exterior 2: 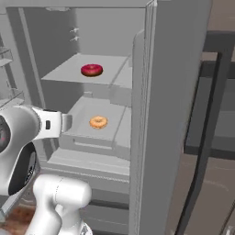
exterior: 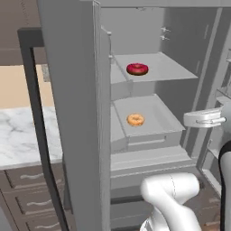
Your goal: Take the donuts from the fridge and place them on the empty tray on the dining counter.
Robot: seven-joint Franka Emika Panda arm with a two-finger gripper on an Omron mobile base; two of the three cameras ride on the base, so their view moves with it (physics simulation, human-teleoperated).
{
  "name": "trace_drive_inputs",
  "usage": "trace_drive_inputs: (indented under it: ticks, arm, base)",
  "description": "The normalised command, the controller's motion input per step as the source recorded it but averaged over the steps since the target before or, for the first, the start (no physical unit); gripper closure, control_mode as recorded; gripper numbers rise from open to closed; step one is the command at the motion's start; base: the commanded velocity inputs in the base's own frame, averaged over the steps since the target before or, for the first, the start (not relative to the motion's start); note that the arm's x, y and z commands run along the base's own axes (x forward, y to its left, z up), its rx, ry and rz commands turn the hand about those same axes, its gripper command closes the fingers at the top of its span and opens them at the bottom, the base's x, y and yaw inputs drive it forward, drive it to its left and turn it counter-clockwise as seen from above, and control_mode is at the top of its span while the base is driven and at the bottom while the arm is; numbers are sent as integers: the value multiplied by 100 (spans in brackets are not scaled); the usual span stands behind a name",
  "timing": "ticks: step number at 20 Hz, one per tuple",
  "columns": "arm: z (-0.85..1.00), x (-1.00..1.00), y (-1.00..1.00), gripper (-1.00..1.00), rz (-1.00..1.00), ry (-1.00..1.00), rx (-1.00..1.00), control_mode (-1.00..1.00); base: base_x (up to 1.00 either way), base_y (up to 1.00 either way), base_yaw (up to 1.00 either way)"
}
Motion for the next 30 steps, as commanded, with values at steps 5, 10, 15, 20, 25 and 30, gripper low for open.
trace_drive_inputs:
  ticks: [5, 10, 15, 20, 25, 30]
  arm:
    - [0, 0, 0, -100, 0, 0, 0, 100]
    - [0, 0, 0, -100, 0, 0, 0, 100]
    - [0, 0, 0, -100, 0, 0, 0, 100]
    - [-2, 17, 5, -100, 0, 10, 0, -100]
    - [-31, 37, 20, -100, -1, 14, 0, -100]
    - [-44, 18, 11, -100, -8, 5, -4, -100]
  base:
    - [100, 12, 0]
    - [100, 9, 0]
    - [33, 0, 4]
    - [0, 0, 0]
    - [0, 0, 0]
    - [0, 0, 0]
